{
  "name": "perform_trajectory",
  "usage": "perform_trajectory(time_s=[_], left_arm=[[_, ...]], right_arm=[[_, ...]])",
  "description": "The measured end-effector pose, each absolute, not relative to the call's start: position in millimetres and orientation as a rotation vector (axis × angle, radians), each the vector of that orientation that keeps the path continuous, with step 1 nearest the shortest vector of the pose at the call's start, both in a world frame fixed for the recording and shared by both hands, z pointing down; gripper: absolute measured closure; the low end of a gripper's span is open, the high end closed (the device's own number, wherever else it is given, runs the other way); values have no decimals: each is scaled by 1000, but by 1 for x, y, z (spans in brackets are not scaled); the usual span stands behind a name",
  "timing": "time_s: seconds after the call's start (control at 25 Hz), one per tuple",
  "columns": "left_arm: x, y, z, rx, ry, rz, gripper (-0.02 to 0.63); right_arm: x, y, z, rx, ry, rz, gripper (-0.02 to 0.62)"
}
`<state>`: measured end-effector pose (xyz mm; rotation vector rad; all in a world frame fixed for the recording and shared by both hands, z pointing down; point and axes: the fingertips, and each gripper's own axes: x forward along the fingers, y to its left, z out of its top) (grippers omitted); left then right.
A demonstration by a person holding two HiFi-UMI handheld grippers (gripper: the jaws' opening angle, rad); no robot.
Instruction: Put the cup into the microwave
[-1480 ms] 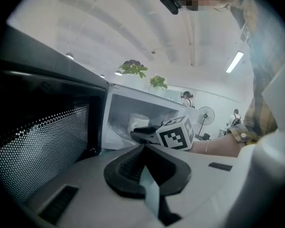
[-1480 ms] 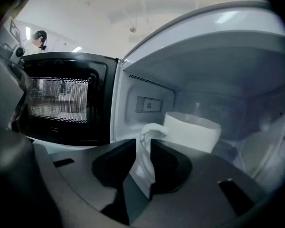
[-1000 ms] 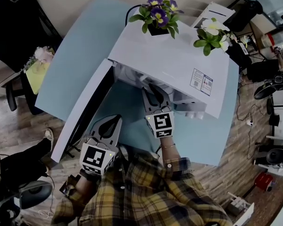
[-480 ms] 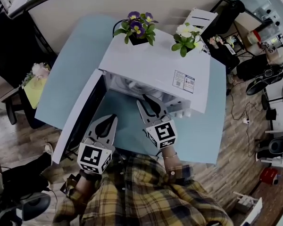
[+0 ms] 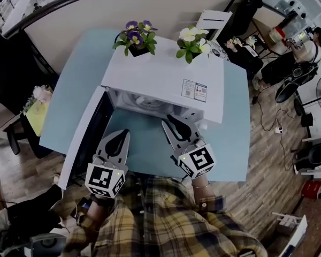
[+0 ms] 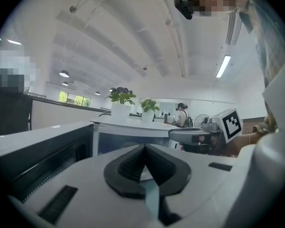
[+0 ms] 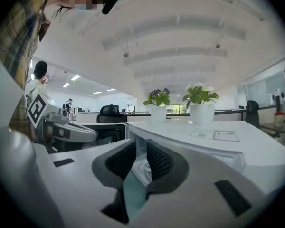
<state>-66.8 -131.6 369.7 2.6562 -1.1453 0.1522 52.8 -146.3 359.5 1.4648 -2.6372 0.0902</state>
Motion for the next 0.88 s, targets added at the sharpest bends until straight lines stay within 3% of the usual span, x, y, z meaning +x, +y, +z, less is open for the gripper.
perform_trajectory(time_s=[0.44, 0.88], left_arm=[[-36, -129, 349, 2713, -1097, 108, 614], [-5, -125, 350, 2739, -1045, 109, 614]], right_arm=[[100, -122, 348, 1580, -2607, 145, 523], [123, -103, 353, 1588, -2634, 182, 574]])
